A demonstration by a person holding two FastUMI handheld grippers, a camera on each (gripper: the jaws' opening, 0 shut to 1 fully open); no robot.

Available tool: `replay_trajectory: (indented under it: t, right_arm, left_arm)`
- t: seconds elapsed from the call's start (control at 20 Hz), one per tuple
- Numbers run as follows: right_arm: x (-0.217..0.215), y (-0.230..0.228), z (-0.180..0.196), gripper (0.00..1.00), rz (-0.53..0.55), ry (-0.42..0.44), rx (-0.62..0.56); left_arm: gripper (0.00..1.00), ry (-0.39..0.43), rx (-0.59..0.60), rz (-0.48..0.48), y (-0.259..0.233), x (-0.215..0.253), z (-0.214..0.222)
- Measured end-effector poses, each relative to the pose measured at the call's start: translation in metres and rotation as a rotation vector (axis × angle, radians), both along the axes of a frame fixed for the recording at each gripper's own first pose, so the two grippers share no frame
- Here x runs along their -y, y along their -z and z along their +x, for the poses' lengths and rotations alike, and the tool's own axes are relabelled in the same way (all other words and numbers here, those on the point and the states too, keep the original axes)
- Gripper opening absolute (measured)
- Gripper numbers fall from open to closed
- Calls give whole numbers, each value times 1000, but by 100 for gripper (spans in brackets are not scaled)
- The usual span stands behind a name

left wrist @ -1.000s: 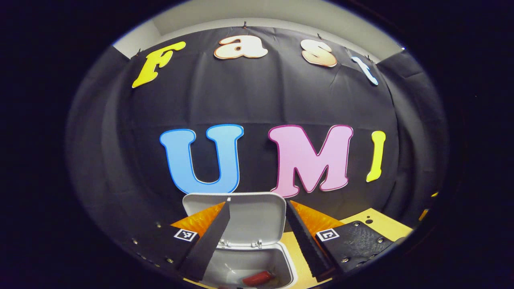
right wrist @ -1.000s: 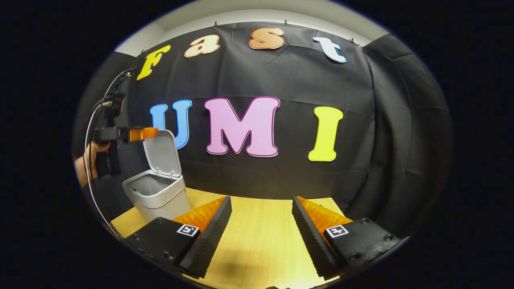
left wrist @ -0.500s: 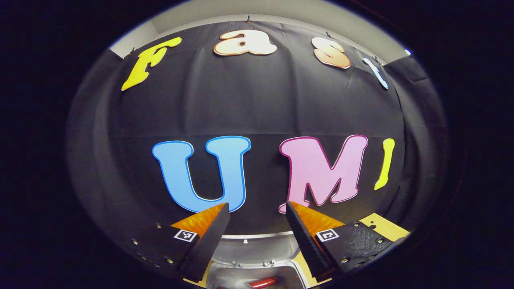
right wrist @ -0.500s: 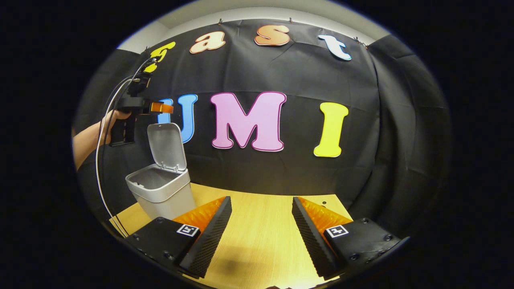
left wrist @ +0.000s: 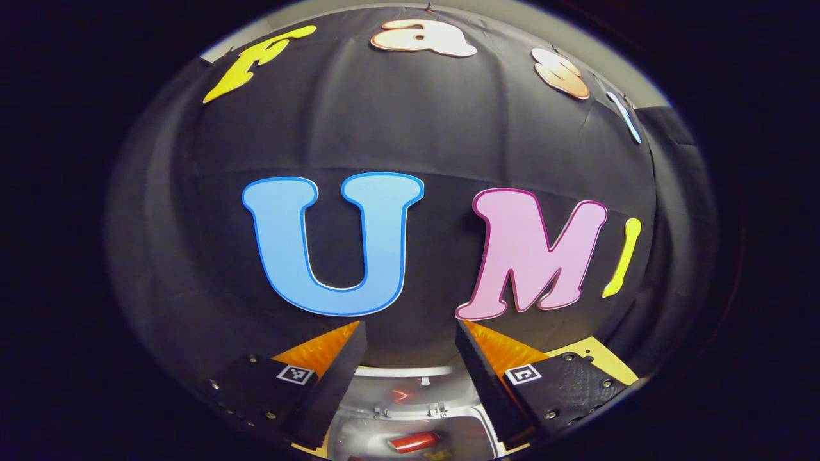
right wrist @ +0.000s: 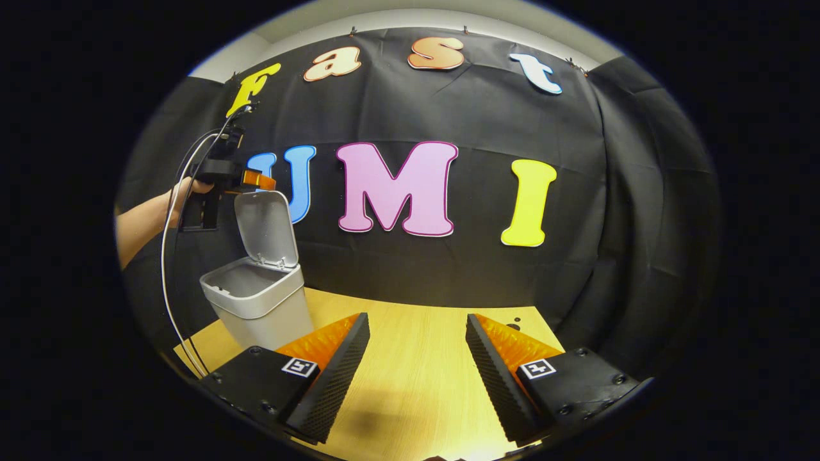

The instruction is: Press the lid of the desktop garbage bin to open it, pick up the crumpled paper on the desktop and throw it into the bin, then pick up the pop can on the desktop and drop it into the bin, and finally close the garbage bin lid.

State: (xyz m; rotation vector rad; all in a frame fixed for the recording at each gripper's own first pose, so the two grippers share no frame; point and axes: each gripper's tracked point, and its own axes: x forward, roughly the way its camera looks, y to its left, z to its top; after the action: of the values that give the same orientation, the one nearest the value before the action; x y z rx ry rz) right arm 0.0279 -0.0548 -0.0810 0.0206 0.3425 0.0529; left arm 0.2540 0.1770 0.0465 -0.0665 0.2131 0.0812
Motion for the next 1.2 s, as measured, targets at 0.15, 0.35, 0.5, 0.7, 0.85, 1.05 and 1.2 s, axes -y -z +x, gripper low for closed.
replay_trajectory:
  t: [0.15,0.35,0.5,0.7,0.85,1.05,1.2]
  right_arm:
    - [-5,3,-3,98,20,-4,-13]
    - [-12,7,-7,98,23,-14,-26]
    - [-16,10,-8,98,27,-24,-34]
    - [-28,16,-8,98,41,-46,-46]
    - [-38,22,-8,98,42,-70,-56]
    - [-45,28,-7,98,24,-94,-64]
    - [-52,33,-9,98,17,-116,-74]
  left_arm:
    - [93,-5,-24,22,7,5,-20]
    - [93,-38,-33,15,19,12,-57]
    - [93,-51,-58,0,39,17,-86]
    - [93,-51,-95,-9,71,23,-115]
    - [93,-44,-165,-11,107,29,-133]
    - [93,-36,-165,24,135,34,-144]
    - [93,-37,-198,5,160,35,-152]
